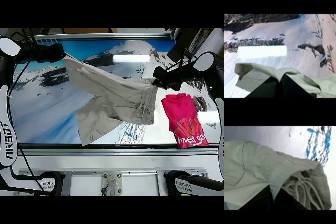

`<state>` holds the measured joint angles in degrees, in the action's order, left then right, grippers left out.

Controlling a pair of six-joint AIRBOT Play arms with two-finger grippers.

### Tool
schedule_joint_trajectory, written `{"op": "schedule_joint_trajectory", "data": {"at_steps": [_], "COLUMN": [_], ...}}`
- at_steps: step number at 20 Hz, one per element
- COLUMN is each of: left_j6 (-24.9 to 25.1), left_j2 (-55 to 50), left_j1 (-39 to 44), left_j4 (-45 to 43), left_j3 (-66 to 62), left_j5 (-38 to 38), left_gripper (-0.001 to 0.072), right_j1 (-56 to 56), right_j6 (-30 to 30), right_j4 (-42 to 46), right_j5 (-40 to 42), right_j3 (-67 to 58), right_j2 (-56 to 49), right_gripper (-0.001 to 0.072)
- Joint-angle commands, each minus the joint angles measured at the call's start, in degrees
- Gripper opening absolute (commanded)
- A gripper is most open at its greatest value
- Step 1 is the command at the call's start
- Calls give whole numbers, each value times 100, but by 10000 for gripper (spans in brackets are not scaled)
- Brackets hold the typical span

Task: Fold the clothes and pants, and hang the long-sleeved shirts on hangers.

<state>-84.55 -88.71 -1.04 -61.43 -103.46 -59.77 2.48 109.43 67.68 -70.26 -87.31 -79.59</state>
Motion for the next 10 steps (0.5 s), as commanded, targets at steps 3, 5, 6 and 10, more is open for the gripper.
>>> {"op": "schedule_joint_trajectory", "data": {"at_steps": [3, 5, 6, 10], "left_j6": [9, 9, 9, 59], "left_j2": [249, 765, 1075, 2210], "left_j1": [-24, -17, -13, 50], "left_j4": [-103, -129, -168, -151], "left_j3": [133, 905, 1456, 3939], "left_j5": [-656, -662, -660, -579], "left_gripper": [6, 6, 6, 7], "right_j1": [74, 295, 391, 614], "right_j6": [-496, -496, -494, -424], "right_j4": [1012, 1628, 1832, 1886], "right_j5": [-227, -557, -658, -678], "right_j3": [48, 361, 608, 1823], "right_j2": [90, 352, 487, 973], "right_gripper": [15, 14, 14, 15]}}
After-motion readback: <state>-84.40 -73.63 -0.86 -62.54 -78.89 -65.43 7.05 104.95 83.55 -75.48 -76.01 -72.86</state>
